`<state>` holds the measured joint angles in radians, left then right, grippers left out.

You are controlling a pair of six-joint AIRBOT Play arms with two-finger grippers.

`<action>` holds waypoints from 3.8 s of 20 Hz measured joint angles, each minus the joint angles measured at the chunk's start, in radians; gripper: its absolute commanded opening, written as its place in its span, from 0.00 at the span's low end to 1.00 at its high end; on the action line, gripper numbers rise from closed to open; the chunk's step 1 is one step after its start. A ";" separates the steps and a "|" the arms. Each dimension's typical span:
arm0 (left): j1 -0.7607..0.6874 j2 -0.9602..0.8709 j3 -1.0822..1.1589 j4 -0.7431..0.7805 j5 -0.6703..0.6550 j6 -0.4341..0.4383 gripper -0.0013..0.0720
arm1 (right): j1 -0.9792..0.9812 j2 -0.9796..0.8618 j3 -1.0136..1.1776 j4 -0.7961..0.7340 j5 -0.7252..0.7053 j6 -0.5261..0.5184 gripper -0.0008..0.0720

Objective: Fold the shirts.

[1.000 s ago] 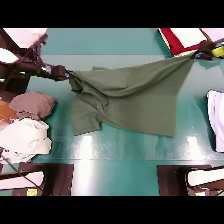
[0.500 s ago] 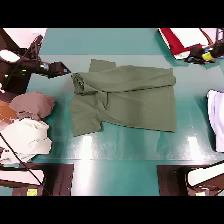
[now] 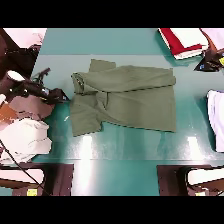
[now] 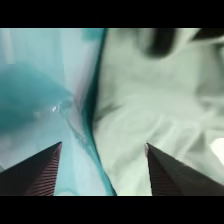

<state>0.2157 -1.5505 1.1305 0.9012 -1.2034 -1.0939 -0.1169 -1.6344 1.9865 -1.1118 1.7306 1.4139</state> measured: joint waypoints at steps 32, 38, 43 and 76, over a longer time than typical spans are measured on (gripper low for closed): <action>-0.150 0.065 0.137 0.010 -0.065 -0.008 0.07 | -0.201 0.396 -1.316 0.063 -0.385 -0.091 0.57; -0.150 0.069 0.137 0.010 -0.064 -0.027 0.07 | -0.184 0.399 -1.347 0.100 -0.432 -0.099 0.36; -0.150 0.080 0.137 0.016 -0.062 -0.031 0.07 | -0.099 0.398 -1.346 0.106 -0.475 -0.117 0.03; -0.085 0.580 0.638 -0.182 0.056 -0.173 0.07 | -0.058 0.497 0.043 -0.157 -0.206 0.037 0.03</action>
<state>0.1303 -0.9703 1.7687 0.7193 -1.1473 -1.2667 -0.1749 -1.1374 2.0293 -1.2690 1.5249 1.4506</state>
